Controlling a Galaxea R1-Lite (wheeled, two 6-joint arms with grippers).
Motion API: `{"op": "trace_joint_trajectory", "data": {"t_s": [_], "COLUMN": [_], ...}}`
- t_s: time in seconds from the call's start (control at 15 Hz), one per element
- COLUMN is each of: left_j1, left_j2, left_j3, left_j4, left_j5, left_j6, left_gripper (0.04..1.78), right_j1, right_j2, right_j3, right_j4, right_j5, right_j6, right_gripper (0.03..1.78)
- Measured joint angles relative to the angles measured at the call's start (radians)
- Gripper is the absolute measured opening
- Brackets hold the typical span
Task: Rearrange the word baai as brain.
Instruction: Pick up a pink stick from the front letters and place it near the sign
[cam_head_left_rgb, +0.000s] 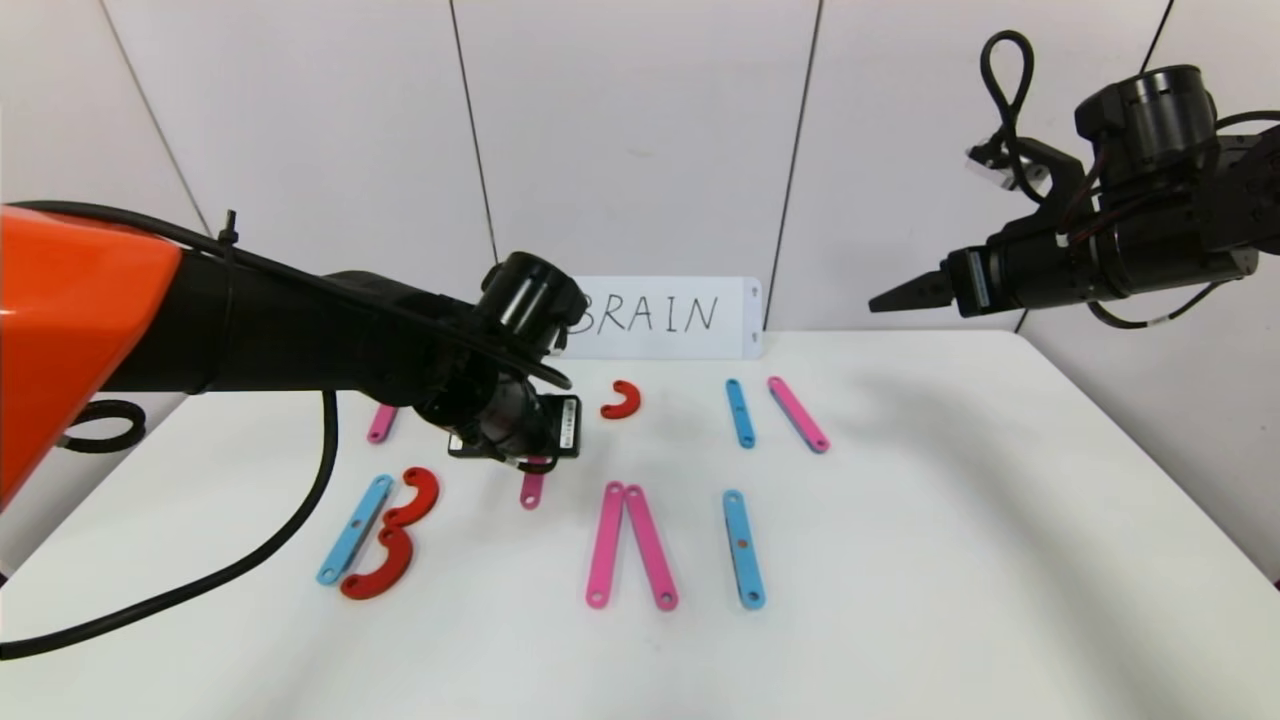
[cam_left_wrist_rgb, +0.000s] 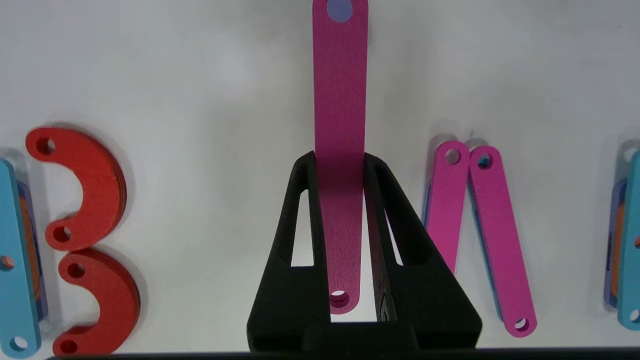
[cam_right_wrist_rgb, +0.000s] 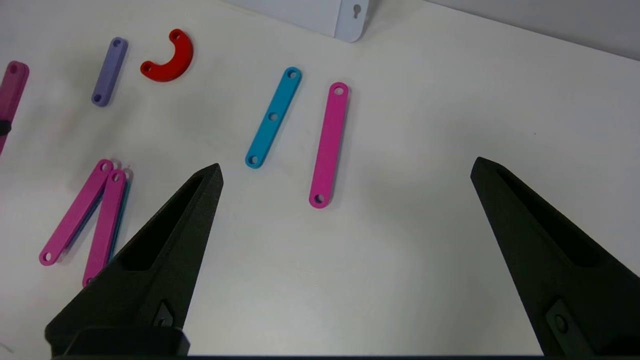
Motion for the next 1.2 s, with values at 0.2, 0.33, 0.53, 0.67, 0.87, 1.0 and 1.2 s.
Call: {"op": "trace_joint_trajectory", "data": {"t_s": [0.2, 0.33, 0.53, 0.67, 0.87, 1.0, 1.2], "left_j1": [-0.001, -0.003, -0.018, -0.043, -0.082, -0.094, -0.097], "left_j2": [0.034, 0.078, 0.158, 0.215, 0.282, 0.307, 0.331], "left_j3": [-0.100, -0.183, -0.316, -0.386, -0.466, -0.484, -0.484], "left_j4": [-0.002, 0.000, 0.027, 0.039, 0.030, 0.001, -0.037], "left_j5": [-0.004, -0.020, -0.035, -0.030, -0.022, -0.031, -0.046], "left_j6": [0.064, 0.100, 0.104, 0.077, -0.011, -0.033, -0.079], "left_gripper": [0.27, 0.27, 0.27, 0.27, 0.27, 0.27, 0.27], "right_j1": [-0.011, -0.023, -0.042, -0.049, -0.056, -0.063, -0.074], "right_j2": [-0.001, -0.001, -0.004, -0.006, -0.010, -0.013, -0.015], "right_j3": [-0.006, -0.021, -0.042, -0.048, -0.051, -0.055, -0.060], "right_j4": [0.002, 0.024, 0.041, 0.043, 0.043, 0.043, 0.043], "right_j5": [0.004, 0.020, 0.022, 0.023, 0.023, 0.024, 0.052], "right_j6": [-0.001, 0.000, 0.000, 0.000, -0.001, -0.001, 0.001], "right_gripper": [1.74, 1.74, 1.74, 1.74, 1.74, 1.74, 1.74]}}
